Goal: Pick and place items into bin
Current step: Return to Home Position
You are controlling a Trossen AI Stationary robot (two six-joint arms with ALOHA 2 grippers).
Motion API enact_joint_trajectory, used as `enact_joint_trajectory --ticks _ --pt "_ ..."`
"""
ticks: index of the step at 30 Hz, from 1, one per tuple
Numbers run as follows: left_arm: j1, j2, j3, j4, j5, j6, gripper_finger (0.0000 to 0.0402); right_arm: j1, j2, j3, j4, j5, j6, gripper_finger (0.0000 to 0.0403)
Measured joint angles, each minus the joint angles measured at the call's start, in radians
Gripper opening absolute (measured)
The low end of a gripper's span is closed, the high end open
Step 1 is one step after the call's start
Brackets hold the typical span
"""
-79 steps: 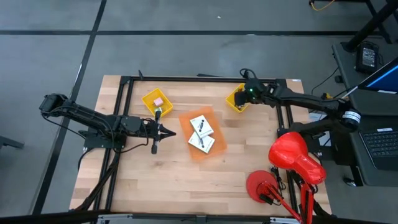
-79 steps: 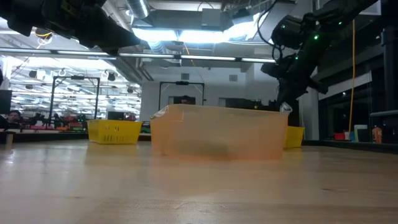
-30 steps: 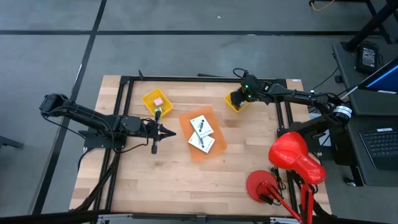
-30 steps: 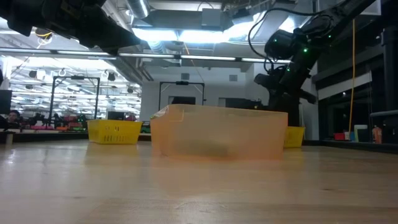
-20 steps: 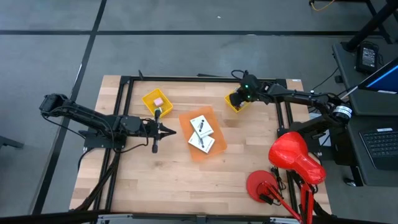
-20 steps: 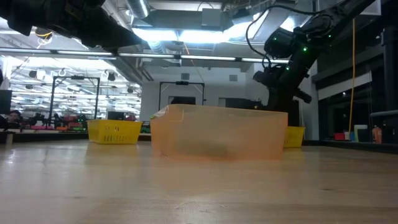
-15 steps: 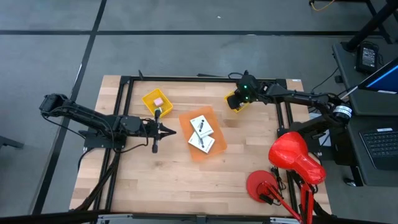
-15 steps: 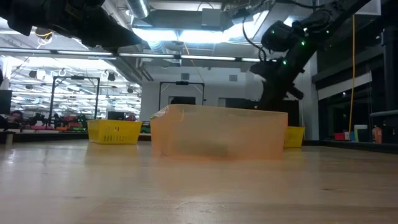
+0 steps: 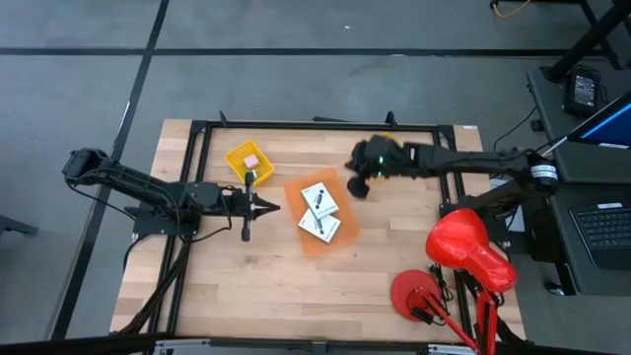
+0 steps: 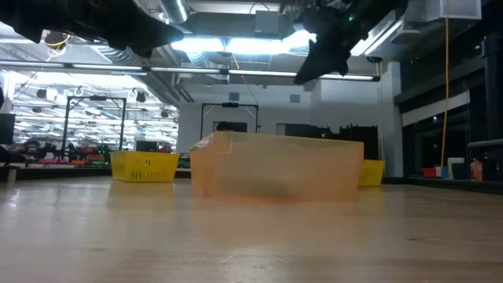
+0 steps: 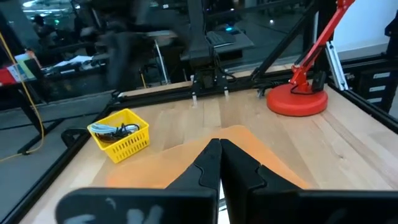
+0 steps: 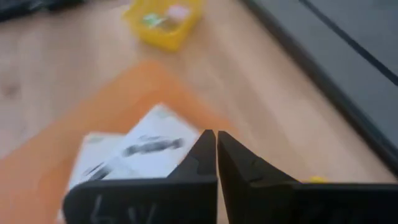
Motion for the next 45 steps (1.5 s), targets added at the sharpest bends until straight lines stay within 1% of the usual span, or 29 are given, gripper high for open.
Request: enact_joint_trajectory --ticks 2,4,7,12,16,19,22,25,27,31,36,39,41,43,45 --pt "0.002 0.0 0.0 0.0 0.001 0.015 0.0004 0.054 0.0 -0.011 0.0 0.002 -0.002 0.0" --pt "0.008 0.0 0.0 0.0 0.007 0.043 0.0005 0.102 0.0 -0.043 0.022 0.033 0.002 0.0" --pt "0.032 -0.003 0.0 -0.005 0.017 0.019 0.0004 0.161 -0.003 -0.116 0.119 0.06 0.002 0.0" --pt "0.082 -0.023 0.0 -0.027 0.141 0.004 0.0002 0.226 -0.036 -0.229 0.275 0.058 -0.003 0.0" --pt "0.129 -0.076 0.002 -0.083 0.152 -0.014 0.0002 0.253 -0.093 -0.295 0.358 0.058 -0.021 0.0" --pt "0.155 -0.144 0.001 -0.184 0.16 -0.032 0.0001 0.27 -0.15 -0.338 0.399 0.049 -0.05 0.0" --pt "0.167 -0.215 0.001 -0.259 0.169 -0.034 0.0002 0.29 -0.218 -0.394 0.502 0.04 -0.111 0.0" --pt "0.168 -0.281 0.0 -0.273 0.169 -0.018 0.0002 0.295 -0.284 -0.461 0.577 0.023 -0.149 0.0" --pt "0.167 -0.319 -0.012 -0.252 0.169 0.002 0.0001 0.293 -0.324 -0.508 0.629 0.01 -0.153 0.0" --pt "0.173 -0.418 -0.083 -0.243 0.167 0.005 0.0002 0.294 -0.39 -0.599 0.715 -0.006 -0.141 0.0" --pt "0.194 -0.573 -0.148 -0.247 0.122 0.02 0.0001 0.293 -0.449 -0.654 0.732 -0.004 -0.13 0.0" --pt "0.215 -0.659 -0.176 -0.248 0.127 0.034 0.0002 0.293 -0.477 -0.667 0.737 -0.005 -0.151 0.0" --pt "0.232 -0.71 -0.194 -0.276 0.143 0.039 0.0001 0.292 -0.494 -0.674 0.735 -0.016 -0.183 0.0" --pt "0.252 -0.751 -0.208 -0.317 0.147 0.043 0.0001 0.285 -0.513 -0.675 0.732 -0.043 -0.207 0.0" --pt "0.274 -0.78 -0.209 -0.351 0.148 0.043 0.0002 0.272 -0.535 -0.675 0.732 -0.092 -0.214 0.0"
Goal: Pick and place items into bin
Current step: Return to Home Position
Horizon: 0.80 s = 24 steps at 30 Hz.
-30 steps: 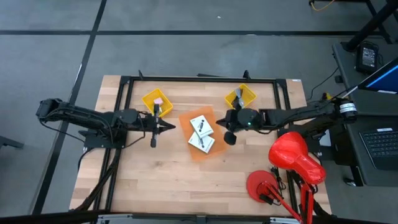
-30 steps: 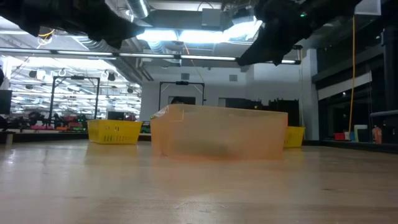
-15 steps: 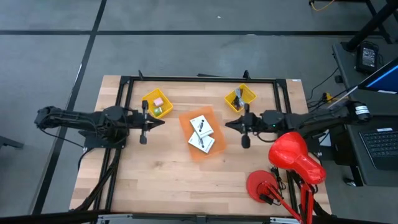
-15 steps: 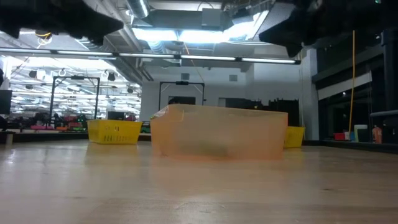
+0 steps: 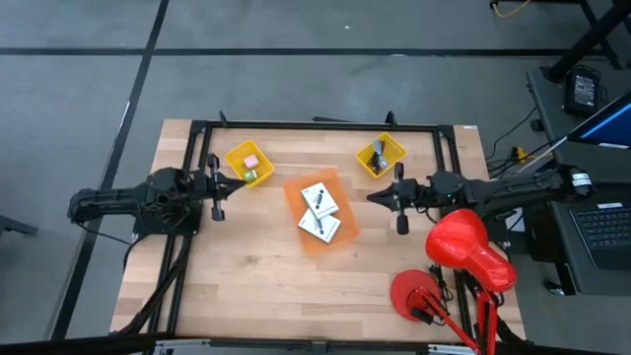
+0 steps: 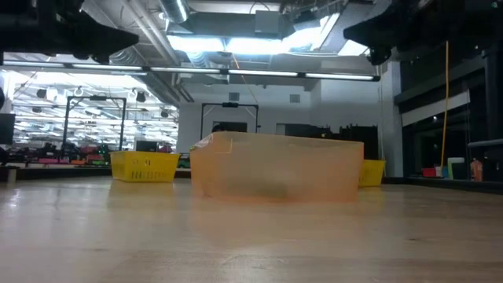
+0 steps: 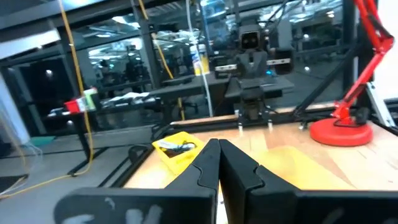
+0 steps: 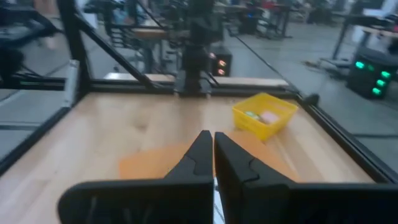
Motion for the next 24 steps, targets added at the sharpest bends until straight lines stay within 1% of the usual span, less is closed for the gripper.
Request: enact_joint_trajectory --ticks 2,4,6,9,15,20,24 --pt "0.023 -0.027 0.0 -0.015 0.004 -0.001 0.0001 -0.017 -0.025 0.0 -0.01 -0.049 -0.011 0.0" --pt "0.045 -0.052 0.0 -0.033 0.023 -0.004 0.0001 -0.036 -0.051 0.0 -0.028 -0.069 -0.018 0.0" --pt "0.064 -0.073 0.0 -0.071 0.048 -0.004 0.0001 -0.052 -0.078 0.0 -0.041 -0.07 -0.021 0.0" --pt "0.088 -0.097 0.0 -0.116 0.053 -0.002 0.0001 -0.07 -0.118 0.0 -0.09 -0.07 -0.026 0.0" --pt "0.119 -0.111 -0.001 -0.129 0.053 -0.024 0.0001 -0.073 -0.176 0.0 -0.174 -0.074 -0.019 0.0" --pt "0.138 -0.112 -0.118 0.05 0.052 -0.026 0.0001 -0.073 -0.225 0.0 -0.207 -0.075 -0.02 0.0" --pt "0.159 -0.11 -0.129 0.059 0.053 -0.037 0.0001 -0.072 -0.273 0.0 -0.235 -0.109 -0.021 0.0"
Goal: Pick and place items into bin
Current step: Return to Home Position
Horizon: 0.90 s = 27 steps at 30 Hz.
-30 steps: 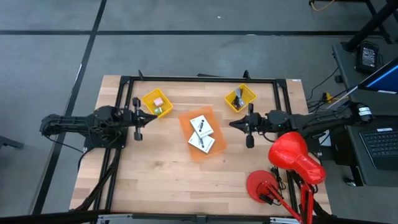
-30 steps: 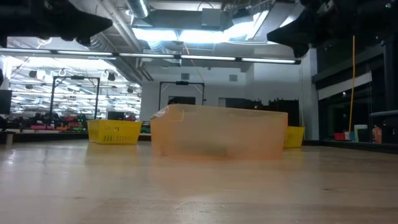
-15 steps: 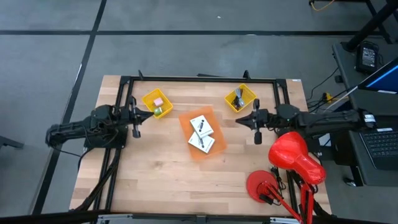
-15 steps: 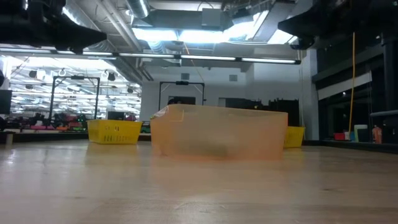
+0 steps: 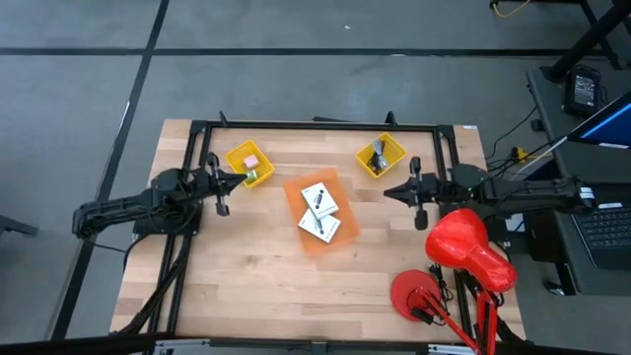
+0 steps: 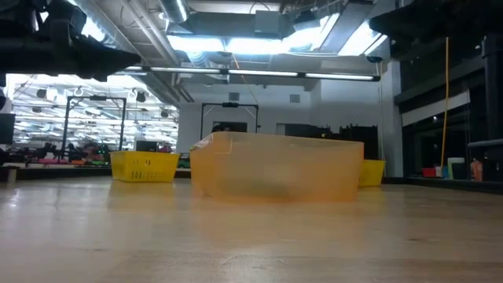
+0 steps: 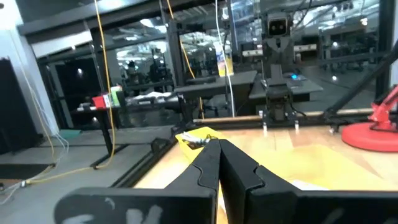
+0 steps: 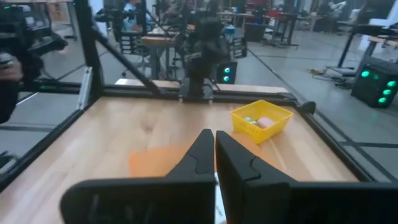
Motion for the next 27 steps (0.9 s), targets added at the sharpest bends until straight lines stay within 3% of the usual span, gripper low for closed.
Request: enact_joint_trajectory --ticks 7,13,27 --pt "0.004 -0.002 0.001 -0.008 0.011 0.008 0.0002 0.0 -0.108 -0.019 -0.092 -0.016 -0.019 0.0" --pt "0.004 -0.002 0.0 -0.11 -0.005 -0.021 0.0001 0.0 -0.245 -0.128 -0.092 -0.015 -0.028 0.0" --pt "0.004 0.004 0.0 -0.106 -0.007 -0.01 0.0002 0.0 -0.504 -0.308 -0.096 -0.046 -0.027 0.0"
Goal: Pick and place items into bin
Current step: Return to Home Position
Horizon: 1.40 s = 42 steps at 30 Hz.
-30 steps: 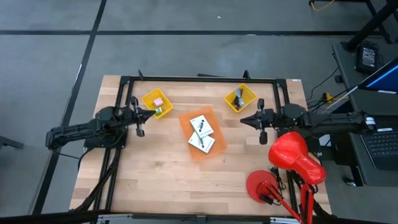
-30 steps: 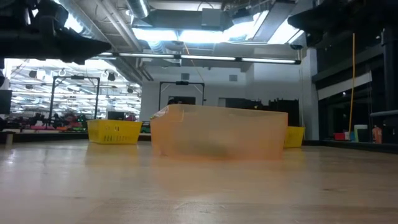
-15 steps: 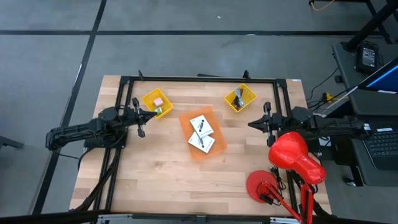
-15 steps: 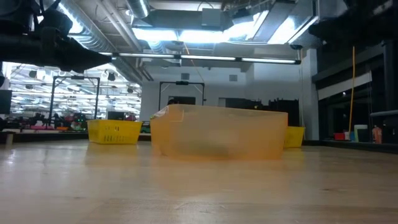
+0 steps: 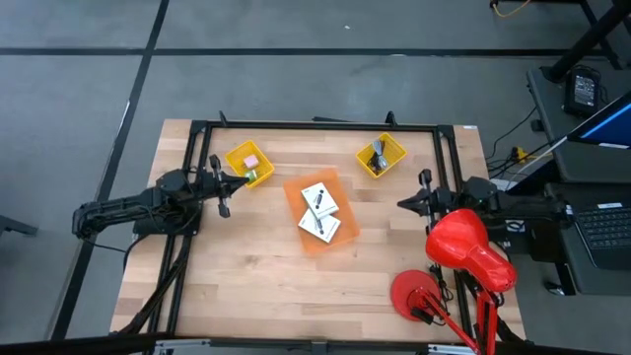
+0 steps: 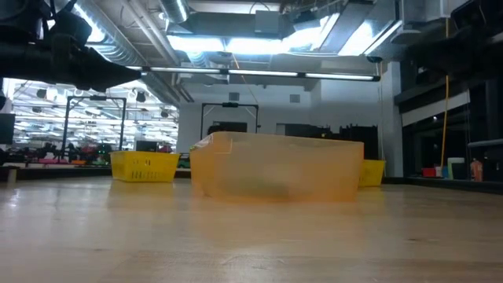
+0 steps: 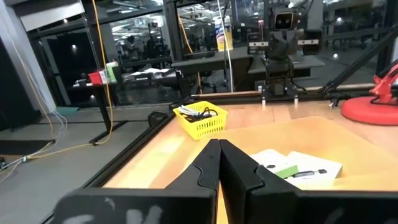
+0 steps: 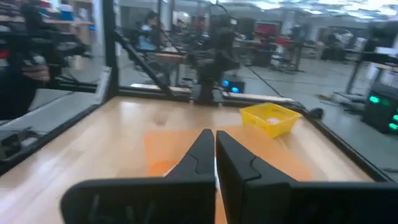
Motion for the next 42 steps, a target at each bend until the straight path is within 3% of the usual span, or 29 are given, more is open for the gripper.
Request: enact_joint_trajectory --ticks 6,11,33,42 --pt "0.0 0.0 0.0 0.0 0.0 -0.116 0.0002 0.0 -0.015 -0.043 0.03 -0.09 0.0 0.0" --pt "0.0 0.0 0.0 0.0 0.0 -0.198 0.0002 0.0 -0.012 -0.084 0.102 -0.099 -0.012 0.0" --pt "0.0 0.0 0.0 0.0 0.0 -0.197 0.0002 0.0 0.03 -0.084 0.049 -0.096 0.094 0.0" --pt "0.0 0.0 0.0 0.0 0.0 -0.197 0.0002 0.0 0.03 -0.084 0.049 -0.097 0.208 0.0"
